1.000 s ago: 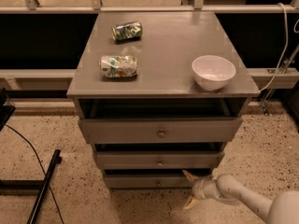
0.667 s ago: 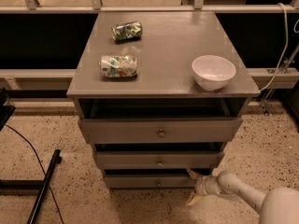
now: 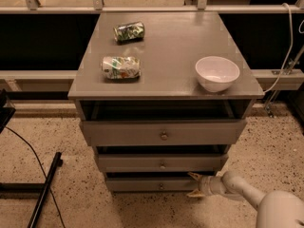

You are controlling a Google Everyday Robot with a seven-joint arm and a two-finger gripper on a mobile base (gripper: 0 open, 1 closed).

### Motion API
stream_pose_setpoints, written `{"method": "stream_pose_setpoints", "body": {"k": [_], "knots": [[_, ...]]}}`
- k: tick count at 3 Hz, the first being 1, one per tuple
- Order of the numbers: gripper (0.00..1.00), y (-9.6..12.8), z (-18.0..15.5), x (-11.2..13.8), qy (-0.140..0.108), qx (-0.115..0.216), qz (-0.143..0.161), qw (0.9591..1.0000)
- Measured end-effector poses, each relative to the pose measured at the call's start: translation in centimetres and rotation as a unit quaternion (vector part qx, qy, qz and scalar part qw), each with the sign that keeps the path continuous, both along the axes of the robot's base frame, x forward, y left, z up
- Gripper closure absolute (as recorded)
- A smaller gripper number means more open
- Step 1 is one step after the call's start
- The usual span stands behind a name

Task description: Open bottom drawer

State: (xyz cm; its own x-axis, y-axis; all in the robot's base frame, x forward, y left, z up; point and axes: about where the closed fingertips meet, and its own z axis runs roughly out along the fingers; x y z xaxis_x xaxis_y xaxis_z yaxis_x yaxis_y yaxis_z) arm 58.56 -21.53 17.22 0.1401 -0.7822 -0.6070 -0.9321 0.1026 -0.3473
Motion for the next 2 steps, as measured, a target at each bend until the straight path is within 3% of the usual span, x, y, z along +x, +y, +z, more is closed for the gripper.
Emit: {"method": "stream_pose_setpoints", "body": {"k": [1, 2], "knots": [[0.63, -0.4, -0.1, -0.9, -0.007, 0.014, -0.002, 0.9999], [0.64, 0.2, 0.3, -3.0, -0.012, 0.023, 0.008, 0.9996]]}}
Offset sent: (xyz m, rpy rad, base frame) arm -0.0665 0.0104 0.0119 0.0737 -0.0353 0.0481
